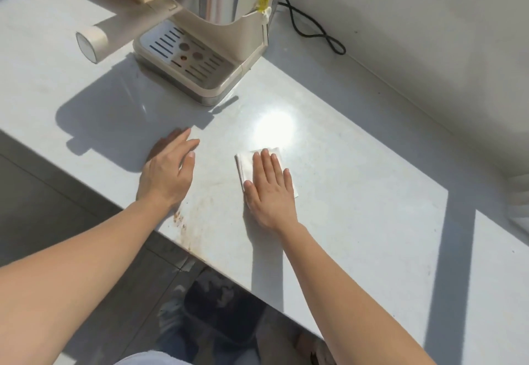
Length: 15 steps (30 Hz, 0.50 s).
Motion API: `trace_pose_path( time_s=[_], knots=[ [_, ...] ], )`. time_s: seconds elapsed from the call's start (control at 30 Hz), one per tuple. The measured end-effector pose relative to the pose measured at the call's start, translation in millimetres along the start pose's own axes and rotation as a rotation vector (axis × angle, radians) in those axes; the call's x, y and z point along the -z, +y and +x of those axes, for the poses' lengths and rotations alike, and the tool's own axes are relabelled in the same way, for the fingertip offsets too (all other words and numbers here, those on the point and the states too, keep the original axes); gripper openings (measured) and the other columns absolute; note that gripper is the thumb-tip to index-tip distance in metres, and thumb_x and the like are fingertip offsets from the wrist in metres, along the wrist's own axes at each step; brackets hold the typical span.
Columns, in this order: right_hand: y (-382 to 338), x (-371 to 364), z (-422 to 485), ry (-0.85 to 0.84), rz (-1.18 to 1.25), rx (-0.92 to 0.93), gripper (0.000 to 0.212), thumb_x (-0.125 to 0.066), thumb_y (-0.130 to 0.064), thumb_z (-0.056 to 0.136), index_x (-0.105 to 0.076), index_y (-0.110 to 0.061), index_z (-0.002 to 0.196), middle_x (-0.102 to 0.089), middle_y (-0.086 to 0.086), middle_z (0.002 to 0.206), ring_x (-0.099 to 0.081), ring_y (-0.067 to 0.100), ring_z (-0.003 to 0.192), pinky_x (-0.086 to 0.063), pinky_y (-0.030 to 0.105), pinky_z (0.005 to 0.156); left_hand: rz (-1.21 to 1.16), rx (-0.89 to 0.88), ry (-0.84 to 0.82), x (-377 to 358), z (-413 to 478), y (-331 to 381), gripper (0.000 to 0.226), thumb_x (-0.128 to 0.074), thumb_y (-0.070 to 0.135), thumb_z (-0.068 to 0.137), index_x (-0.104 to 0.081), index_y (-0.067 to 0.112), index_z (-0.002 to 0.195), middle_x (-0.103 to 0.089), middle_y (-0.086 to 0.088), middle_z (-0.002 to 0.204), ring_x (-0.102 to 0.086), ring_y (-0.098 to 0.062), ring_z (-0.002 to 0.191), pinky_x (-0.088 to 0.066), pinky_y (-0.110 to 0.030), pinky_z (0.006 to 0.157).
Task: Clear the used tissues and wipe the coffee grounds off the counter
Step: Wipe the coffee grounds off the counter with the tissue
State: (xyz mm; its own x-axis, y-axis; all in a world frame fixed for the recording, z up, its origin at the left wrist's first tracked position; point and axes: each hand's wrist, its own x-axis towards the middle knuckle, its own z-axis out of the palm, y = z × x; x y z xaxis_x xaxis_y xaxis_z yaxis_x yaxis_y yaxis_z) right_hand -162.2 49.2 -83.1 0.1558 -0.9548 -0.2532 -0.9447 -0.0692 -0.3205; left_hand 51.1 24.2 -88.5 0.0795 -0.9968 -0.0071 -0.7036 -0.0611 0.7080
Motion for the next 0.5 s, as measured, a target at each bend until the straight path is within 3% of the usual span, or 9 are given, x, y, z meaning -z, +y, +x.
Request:
trace_pose_path(
  time_s=[0.13,0.33,0.43,0.5],
  knots=[
    [48.6,6.9,-38.6,0.07,0.016,-0.183,0.058,-0.02,-0.037,0.102,0.005,-0.023,0.153,0.012,-0.006,0.161,0.016,0.009,0.146,0.01,0.037,0.119,-0.019,-0.002,0.004,1.5,0.0,-1.7,0.042,-0.034,0.033,0.094,-0.059,0.026,0.126,-0.042,0.012,0.147,-0.039,-0.014,0.135,-0.034,-0.039,0.107],
    [115.4,11.6,-125.3,0.178,0.026,-0.684,0.057,-0.023,-0.032,0.103,-0.002,-0.017,0.153,0.003,0.001,0.163,0.005,0.017,0.149,-0.001,0.046,0.119,-0.067,0.0,-0.039,5.5,1.0,4.4,0.038,-0.035,0.024,0.098,-0.059,0.021,0.127,-0.047,0.007,0.145,-0.043,-0.018,0.132,-0.033,-0.039,0.107],
    [116.9,10.5,-133.2,0.192,0.021,-0.747,0.057,-0.023,-0.03,0.103,-0.002,-0.016,0.153,0.003,0.003,0.163,0.004,0.02,0.149,-0.001,0.047,0.118,0.03,0.025,-0.016,25.8,-1.4,-16.2,0.042,-0.029,0.026,0.095,-0.064,0.009,0.112,-0.064,-0.016,0.121,-0.057,-0.037,0.109,-0.042,-0.049,0.097],
    [101.0,9.0,-122.4,0.165,0.021,-0.669,0.057,-0.023,-0.029,0.103,0.001,-0.017,0.153,0.006,0.001,0.162,0.008,0.017,0.149,0.002,0.046,0.118,0.177,0.08,0.007,37.4,-8.0,-36.6,0.045,-0.027,0.024,0.094,-0.063,0.001,0.106,-0.062,-0.024,0.118,-0.055,-0.04,0.103,-0.037,-0.051,0.1]
  ],
)
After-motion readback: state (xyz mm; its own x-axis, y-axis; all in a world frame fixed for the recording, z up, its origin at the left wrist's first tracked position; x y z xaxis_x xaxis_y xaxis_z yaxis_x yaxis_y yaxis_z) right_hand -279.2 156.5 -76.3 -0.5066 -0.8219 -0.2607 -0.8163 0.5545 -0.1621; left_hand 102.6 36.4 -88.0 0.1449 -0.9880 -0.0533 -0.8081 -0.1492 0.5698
